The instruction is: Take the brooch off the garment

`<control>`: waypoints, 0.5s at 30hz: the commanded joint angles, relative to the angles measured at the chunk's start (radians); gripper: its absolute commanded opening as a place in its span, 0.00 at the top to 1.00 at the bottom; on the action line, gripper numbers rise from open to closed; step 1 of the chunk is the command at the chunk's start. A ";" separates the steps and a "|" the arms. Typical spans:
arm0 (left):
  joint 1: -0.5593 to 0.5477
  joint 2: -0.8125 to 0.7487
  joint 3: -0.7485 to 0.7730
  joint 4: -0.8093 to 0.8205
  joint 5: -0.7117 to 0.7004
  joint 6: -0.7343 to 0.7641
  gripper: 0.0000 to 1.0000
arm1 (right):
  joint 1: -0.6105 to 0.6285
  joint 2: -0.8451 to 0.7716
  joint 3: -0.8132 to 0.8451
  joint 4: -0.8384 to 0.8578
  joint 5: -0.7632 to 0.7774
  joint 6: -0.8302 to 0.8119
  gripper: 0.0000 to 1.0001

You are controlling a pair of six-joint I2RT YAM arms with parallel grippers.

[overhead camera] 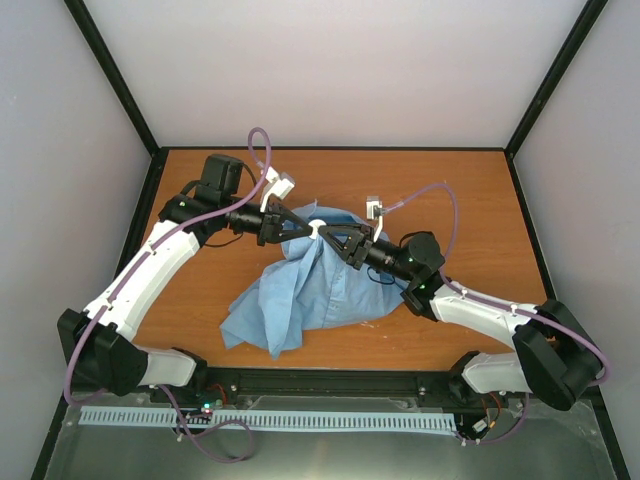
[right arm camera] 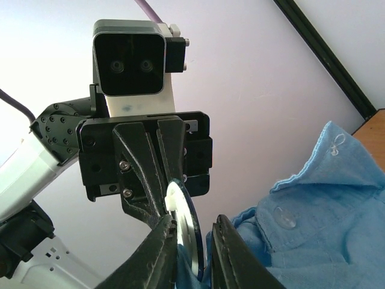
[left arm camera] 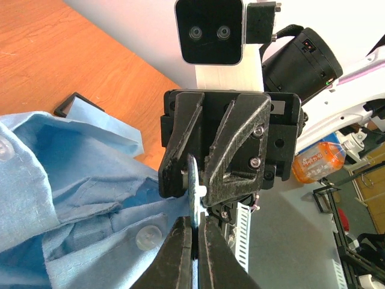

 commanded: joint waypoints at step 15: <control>-0.013 -0.001 0.076 -0.002 0.063 0.101 0.99 | 0.023 -0.018 0.060 -0.272 0.225 -0.026 0.91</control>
